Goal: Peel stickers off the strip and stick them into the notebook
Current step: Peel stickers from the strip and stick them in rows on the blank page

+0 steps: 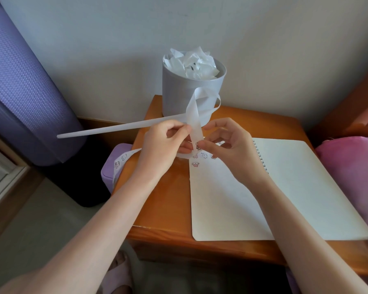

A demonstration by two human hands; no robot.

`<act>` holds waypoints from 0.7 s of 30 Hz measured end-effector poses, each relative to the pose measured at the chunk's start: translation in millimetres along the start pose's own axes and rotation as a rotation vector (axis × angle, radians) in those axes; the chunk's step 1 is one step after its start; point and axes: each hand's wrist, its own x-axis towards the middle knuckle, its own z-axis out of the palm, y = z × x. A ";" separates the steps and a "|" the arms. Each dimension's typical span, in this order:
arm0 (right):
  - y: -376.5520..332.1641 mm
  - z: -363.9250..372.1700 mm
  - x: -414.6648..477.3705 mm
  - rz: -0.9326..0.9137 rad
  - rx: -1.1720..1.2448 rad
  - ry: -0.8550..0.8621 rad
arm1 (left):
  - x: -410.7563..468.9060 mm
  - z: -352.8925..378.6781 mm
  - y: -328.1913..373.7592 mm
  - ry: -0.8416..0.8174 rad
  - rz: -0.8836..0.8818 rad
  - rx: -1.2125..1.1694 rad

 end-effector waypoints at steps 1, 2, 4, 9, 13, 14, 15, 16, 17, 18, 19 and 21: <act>-0.2 -0.1 0.2 0.003 0.010 0.003 | -0.1 0.4 0.0 0.001 0.000 0.002; -0.4 0.1 0.2 0.006 0.023 0.008 | -0.2 0.4 0.1 0.000 -0.005 0.001; -0.4 1.0 -0.1 0.014 0.047 0.025 | -0.5 0.6 0.2 -0.015 -0.026 0.002; 0.8 3.0 0.0 0.038 0.086 0.077 | -1.0 -1.8 1.0 -0.076 -0.037 0.023; 0.3 2.2 -0.4 0.035 0.083 0.053 | -1.6 -3.9 1.5 -0.135 -0.014 0.079; 0.5 2.1 -0.4 0.033 0.076 0.048 | -1.7 -4.0 1.4 -0.134 -0.021 0.079; 0.6 2.2 -0.3 0.031 0.073 0.045 | -1.7 -3.9 1.5 -0.128 -0.030 0.068; 0.6 2.2 -0.3 0.029 0.077 0.044 | -2.1 -3.8 1.9 -0.120 -0.038 0.050; 0.8 2.5 -0.2 0.027 0.080 0.043 | -2.3 -3.5 2.4 -0.112 -0.045 0.028; 0.8 2.6 -0.3 0.025 0.078 0.043 | -2.7 -3.3 3.1 -0.104 -0.052 0.006; 1.0 2.6 -0.3 0.023 0.069 0.045 | -2.9 -3.0 3.4 -0.100 -0.060 -0.013; 1.5 2.5 -0.1 0.016 0.053 0.054 | -3.5 -2.3 3.7 -0.099 -0.073 -0.030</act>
